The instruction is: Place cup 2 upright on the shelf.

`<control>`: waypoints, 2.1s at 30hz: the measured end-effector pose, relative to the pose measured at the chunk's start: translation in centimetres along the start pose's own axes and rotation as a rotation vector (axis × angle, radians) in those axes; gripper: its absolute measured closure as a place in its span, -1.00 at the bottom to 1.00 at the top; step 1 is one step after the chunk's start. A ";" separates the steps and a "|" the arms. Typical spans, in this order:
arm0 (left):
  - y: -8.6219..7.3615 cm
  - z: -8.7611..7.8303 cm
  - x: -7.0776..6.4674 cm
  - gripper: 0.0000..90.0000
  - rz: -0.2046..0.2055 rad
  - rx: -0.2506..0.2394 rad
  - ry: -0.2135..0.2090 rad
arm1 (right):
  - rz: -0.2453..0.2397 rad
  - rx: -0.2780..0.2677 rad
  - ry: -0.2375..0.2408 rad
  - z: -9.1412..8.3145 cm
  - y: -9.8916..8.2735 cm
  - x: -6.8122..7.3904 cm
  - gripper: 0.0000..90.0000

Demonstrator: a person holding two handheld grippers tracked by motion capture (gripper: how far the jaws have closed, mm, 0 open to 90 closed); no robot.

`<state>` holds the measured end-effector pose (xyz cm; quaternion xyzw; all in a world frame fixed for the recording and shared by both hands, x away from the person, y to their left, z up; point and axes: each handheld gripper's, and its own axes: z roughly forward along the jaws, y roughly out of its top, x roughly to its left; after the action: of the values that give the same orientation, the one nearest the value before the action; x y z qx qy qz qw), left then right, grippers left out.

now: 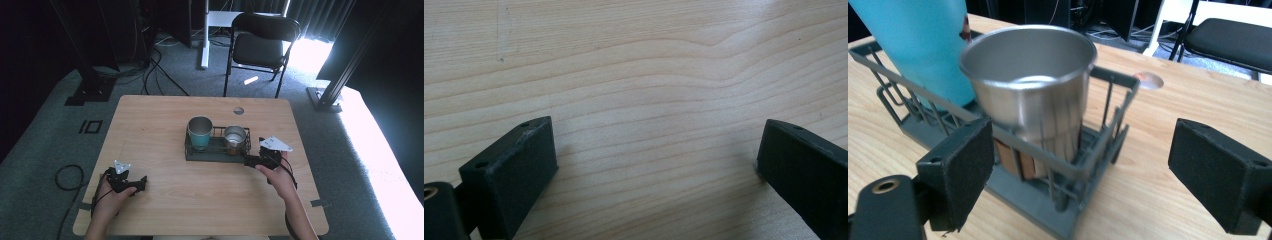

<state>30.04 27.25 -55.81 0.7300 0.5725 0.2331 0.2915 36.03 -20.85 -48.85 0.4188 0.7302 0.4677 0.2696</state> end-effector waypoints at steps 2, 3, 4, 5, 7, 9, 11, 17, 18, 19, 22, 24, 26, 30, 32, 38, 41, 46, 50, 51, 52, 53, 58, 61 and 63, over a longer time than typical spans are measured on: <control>0.0 0.0 0.0 -0.92 0.002 0.002 0.000 | 0.000 0.007 -0.003 -0.2 -0.4 -0.2 -0.76; 0.0 0.0 0.0 -0.92 0.002 0.002 0.000 | 0.000 0.012 -0.006 -0.3 -0.6 -0.4 -0.76; 0.0 0.0 0.0 -0.92 0.002 0.001 0.000 | 0.005 0.016 -0.008 -0.4 -0.8 -0.5 -0.76; 0.0 0.0 0.0 -0.92 0.002 0.000 0.000 | 0.008 0.020 -0.010 -0.5 -1.0 -0.6 -0.76; 0.0 0.0 0.0 -0.92 0.002 0.001 0.000 | 0.010 0.027 -0.017 -0.8 -1.4 -0.9 -0.76; 0.0 0.0 0.0 -0.92 0.002 0.001 0.000 | 0.018 0.030 -0.024 -1.0 -1.8 -1.2 -0.76; 0.0 0.0 0.0 -0.92 0.002 0.001 0.000 | 0.024 0.039 -0.030 -1.2 -2.2 -1.4 -0.76; 0.0 0.0 0.0 -0.92 0.002 0.000 0.000 | 0.029 0.069 -0.039 -1.8 -3.4 -2.0 -0.76; 0.0 0.0 0.0 -0.92 0.002 0.001 0.000 | 0.030 0.073 -0.040 -1.8 -3.6 -2.0 -0.76; 0.0 0.0 0.0 -0.92 0.002 0.000 0.000 | 0.029 0.077 -0.042 -1.9 -3.8 -2.1 -0.76; 0.0 0.0 0.0 -0.92 0.002 0.000 0.000 | 0.033 0.090 -0.050 -2.1 -4.3 -2.3 -0.76; 0.0 0.0 0.0 -0.92 0.002 0.001 0.000 | 0.033 0.102 -0.054 -2.3 -4.7 -2.4 -0.76; 0.0 0.0 0.0 -0.92 0.002 0.000 0.000 | 0.032 0.116 -0.070 -2.5 -5.1 -2.5 -0.76; 0.0 0.0 0.0 -0.92 0.001 -0.001 0.001 | 0.038 0.138 -0.080 -2.8 -5.8 -2.8 -0.76; 0.0 0.0 0.0 -0.92 0.002 0.001 0.000 | 0.036 0.151 -0.081 -3.0 -6.2 -2.9 -0.76; 0.0 0.0 0.0 -0.92 0.002 0.000 0.000 | 0.067 0.220 -0.112 -3.4 -7.4 -3.6 -0.76; 0.0 0.0 0.0 -0.92 0.002 0.000 0.000 | 0.073 0.244 -0.125 -3.6 -7.8 -3.9 -0.76; 0.0 0.0 0.0 -0.92 0.002 0.000 0.000 | 0.080 0.264 -0.150 -4.3 -8.4 -4.2 -0.76; 0.0 0.0 0.0 -0.92 0.002 0.000 0.000 | 0.099 0.271 -0.154 -4.8 -8.9 -4.3 -0.76; 0.0 0.0 0.0 -0.92 0.002 0.000 0.000 | 0.106 0.272 -0.156 -5.0 -9.0 -4.4 -0.76; 0.0 0.0 0.0 -0.92 0.002 0.000 0.000 | 0.117 0.271 -0.156 -5.1 -9.1 -4.4 -0.76; 0.0 0.0 0.0 -0.92 0.002 0.000 0.000 | 0.123 0.273 -0.161 -5.3 -9.3 -4.5 -0.76; 0.0 0.0 0.0 -0.92 0.002 0.000 0.000 | 0.129 0.281 -0.169 -6.0 -9.8 -4.6 -0.76; 0.0 0.0 0.0 -0.92 0.002 0.000 0.000 | 0.130 0.289 -0.164 -6.2 -10.0 -4.7 -0.76; 0.0 0.0 0.0 -0.92 0.002 0.000 0.000 | 0.114 0.299 -0.150 -6.4 -10.3 -4.8 -0.76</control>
<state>30.04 27.27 -55.81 0.7306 0.5719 0.2334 0.2912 29.71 -30.06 -55.49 0.5285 0.7445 0.3359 0.2314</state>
